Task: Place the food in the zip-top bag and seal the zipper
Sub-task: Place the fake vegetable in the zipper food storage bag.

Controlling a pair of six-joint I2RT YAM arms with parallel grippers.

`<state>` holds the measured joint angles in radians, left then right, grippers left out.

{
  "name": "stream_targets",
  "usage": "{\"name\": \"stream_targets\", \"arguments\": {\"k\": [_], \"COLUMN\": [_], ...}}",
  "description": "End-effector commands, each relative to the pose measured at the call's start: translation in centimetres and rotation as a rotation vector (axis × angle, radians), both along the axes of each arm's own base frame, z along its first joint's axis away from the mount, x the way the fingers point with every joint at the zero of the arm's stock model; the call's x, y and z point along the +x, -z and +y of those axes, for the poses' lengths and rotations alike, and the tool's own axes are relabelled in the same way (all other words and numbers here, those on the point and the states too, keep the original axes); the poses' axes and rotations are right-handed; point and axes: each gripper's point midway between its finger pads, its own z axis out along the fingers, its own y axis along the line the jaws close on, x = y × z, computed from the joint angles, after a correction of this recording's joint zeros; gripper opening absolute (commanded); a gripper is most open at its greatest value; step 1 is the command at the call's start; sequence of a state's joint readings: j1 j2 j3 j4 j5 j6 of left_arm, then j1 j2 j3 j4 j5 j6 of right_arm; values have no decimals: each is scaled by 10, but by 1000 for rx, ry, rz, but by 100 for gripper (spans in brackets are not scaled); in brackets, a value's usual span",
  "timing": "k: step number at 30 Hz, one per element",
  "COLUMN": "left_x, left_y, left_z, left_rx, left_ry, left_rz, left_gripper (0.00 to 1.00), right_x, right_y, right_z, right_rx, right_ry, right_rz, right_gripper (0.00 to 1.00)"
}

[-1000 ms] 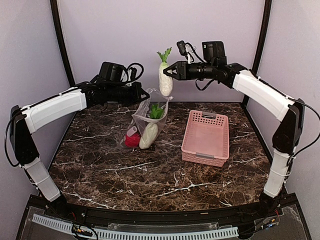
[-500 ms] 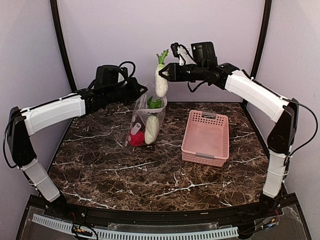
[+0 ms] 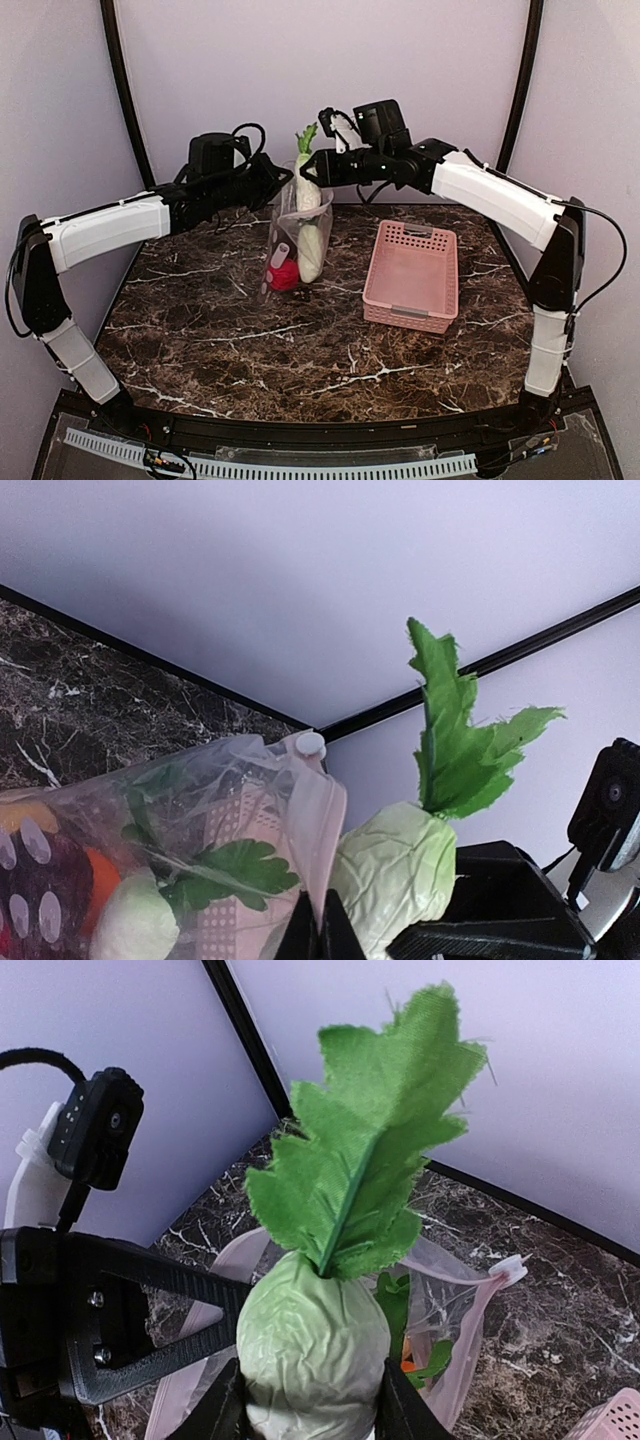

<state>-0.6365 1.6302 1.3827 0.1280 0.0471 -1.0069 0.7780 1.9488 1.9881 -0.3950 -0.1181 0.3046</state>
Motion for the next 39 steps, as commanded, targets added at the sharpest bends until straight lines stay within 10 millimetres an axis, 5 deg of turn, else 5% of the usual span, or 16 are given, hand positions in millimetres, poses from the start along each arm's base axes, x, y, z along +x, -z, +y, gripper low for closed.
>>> {"name": "stream_targets", "arguments": {"k": [1, 7, 15, 18, 21, 22, 23, 27, 33, 39], "left_x": [-5, -4, -5, -8, -19, -25, -30, -56, -74, -88], "left_y": [-30, -26, -17, -22, -59, -52, -73, -60, -35, -13], "left_z": [17, 23, 19, 13, -8, -11, -19, -17, -1, -9], "left_rx": [-55, -54, -33, 21, 120, 174, 207, 376, 524, 545], "left_ry": [-41, -53, 1, 61, 235, 283, 356, 515, 583, 718], "left_rz": [-63, -61, -61, -88, -207, -175, -249, -238, -240, -226], "left_gripper": [1, 1, 1, 1, 1, 1, 1, 1, 1, 1], "right_x": [-5, -15, -13, -10, -12, -14, -14, -25, -55, -65], "right_y": [9, -3, -44, -60, -71, -76, -78, -75, -28, 2], "right_z": [8, 7, -18, -46, -80, -92, -104, -139, -145, -125], "right_rx": [-14, -30, -31, 37, 139, 169, 188, 193, 124, 116], "right_ry": [-5, -78, -179, -275, -403, -445, -473, -574, -703, -766], "right_rz": [8, -47, -174, -168, -153, -160, -168, -243, -290, -261], "right_gripper": [41, 83, 89, 88, 86, 84, 82, 75, 62, 49]}}
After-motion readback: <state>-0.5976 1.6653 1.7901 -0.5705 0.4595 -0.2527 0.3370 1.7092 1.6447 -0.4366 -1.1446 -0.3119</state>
